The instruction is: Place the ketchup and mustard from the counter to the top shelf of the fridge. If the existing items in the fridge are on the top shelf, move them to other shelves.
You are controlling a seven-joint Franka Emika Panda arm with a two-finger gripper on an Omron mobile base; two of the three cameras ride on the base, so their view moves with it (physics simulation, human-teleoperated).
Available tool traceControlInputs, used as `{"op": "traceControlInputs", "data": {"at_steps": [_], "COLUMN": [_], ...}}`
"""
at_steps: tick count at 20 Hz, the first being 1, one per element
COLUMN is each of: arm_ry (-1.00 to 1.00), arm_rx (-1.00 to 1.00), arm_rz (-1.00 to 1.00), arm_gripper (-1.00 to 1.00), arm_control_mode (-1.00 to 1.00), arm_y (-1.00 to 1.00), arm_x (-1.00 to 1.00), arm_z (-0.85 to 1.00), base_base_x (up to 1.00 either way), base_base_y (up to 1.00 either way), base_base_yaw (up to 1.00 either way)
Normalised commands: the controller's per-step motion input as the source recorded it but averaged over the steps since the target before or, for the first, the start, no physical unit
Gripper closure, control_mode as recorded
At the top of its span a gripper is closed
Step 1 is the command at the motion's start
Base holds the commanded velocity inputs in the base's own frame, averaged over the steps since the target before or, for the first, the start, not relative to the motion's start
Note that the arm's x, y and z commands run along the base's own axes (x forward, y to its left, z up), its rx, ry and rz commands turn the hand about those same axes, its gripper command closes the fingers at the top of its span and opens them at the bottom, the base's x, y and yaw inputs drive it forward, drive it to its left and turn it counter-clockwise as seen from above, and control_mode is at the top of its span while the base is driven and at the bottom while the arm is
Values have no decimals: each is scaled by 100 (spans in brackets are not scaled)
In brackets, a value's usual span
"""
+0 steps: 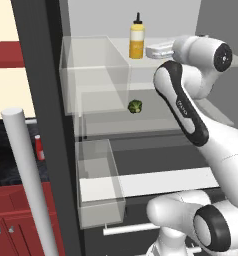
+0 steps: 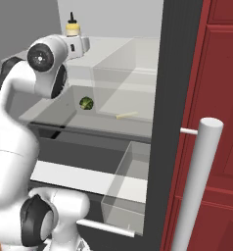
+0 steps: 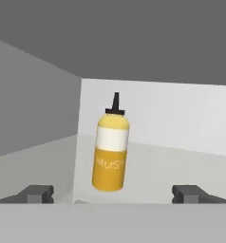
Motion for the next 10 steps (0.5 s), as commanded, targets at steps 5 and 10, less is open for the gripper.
{"op": "traceControlInputs", "data": {"at_steps": [5, 10], "arm_ry": [-1, 12], "arm_rx": [-3, -18], "arm_rz": [0, 0], "arm_gripper": [-100, -100], "arm_control_mode": [-100, -100], "arm_y": [-59, -28], "arm_x": [-100, -100], "arm_z": [-14, -2], "base_base_x": [0, 0], "base_base_y": [0, 0], "base_base_yaw": [0, 0]}}
